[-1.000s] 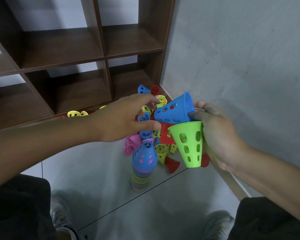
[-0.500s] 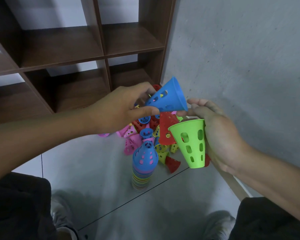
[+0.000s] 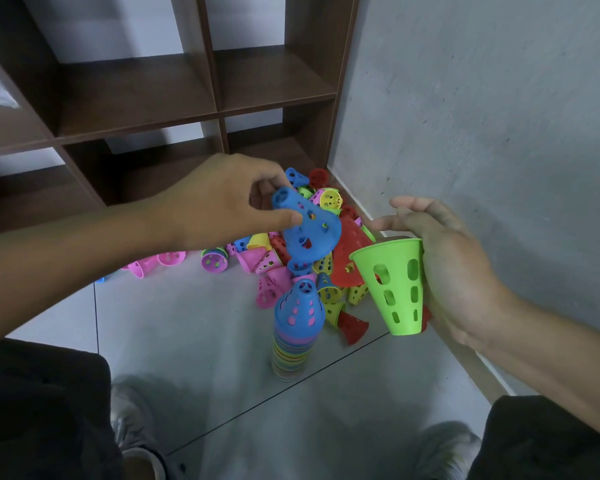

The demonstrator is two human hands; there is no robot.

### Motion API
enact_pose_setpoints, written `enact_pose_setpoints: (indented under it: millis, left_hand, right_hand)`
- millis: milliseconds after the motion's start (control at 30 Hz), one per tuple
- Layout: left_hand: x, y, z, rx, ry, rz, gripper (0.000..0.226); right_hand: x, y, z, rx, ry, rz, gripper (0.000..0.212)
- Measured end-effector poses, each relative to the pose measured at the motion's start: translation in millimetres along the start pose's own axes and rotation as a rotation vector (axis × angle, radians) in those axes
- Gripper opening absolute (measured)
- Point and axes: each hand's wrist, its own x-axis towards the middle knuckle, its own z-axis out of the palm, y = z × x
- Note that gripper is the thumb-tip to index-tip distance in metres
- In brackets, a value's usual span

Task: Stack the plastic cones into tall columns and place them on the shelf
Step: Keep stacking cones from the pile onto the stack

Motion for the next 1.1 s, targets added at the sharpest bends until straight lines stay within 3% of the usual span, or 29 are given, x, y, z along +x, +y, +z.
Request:
enact_pose_setpoints:
  millis: [200, 367, 633, 800, 900, 1033, 1100]
  left_hand:
    - [1, -4, 24, 0.079, -0.185, 0.033, 0.033]
    - [0, 0, 36, 0.063, -0.253, 0.043, 0.052]
    - [3, 7, 33, -0.205, -0.191, -0.136, 0.068]
    - [2, 21, 36, -0.596, -0.201, -0.231, 0.045]
    - [3, 21, 39, -0.714, -0.201, -0.285, 0.044]
    - [4, 18, 37, -0.733, -0.156, -0.283, 0.031]
    - [4, 17, 34, -0.549, -0.095, -0.197, 0.032]
  right_hand:
    - [-2, -1, 0, 0.030, 0.007, 0.002, 0.014]
    - [-3, -2, -2, 0.026, -0.018, -0.022, 0.013]
    - [-7, -6, 0, 0.121, -0.149, -0.058, 0.022]
    - [-10, -8, 4, 0.181, -0.238, -0.064, 0.023]
    - [-11, -7, 6, 0.188, -0.289, -0.046, 0.023]
    - [-11, -3, 7, 0.159, -0.280, -0.046, 0.024]
    - [-10, -3, 6, 0.132, -0.245, -0.053, 0.022]
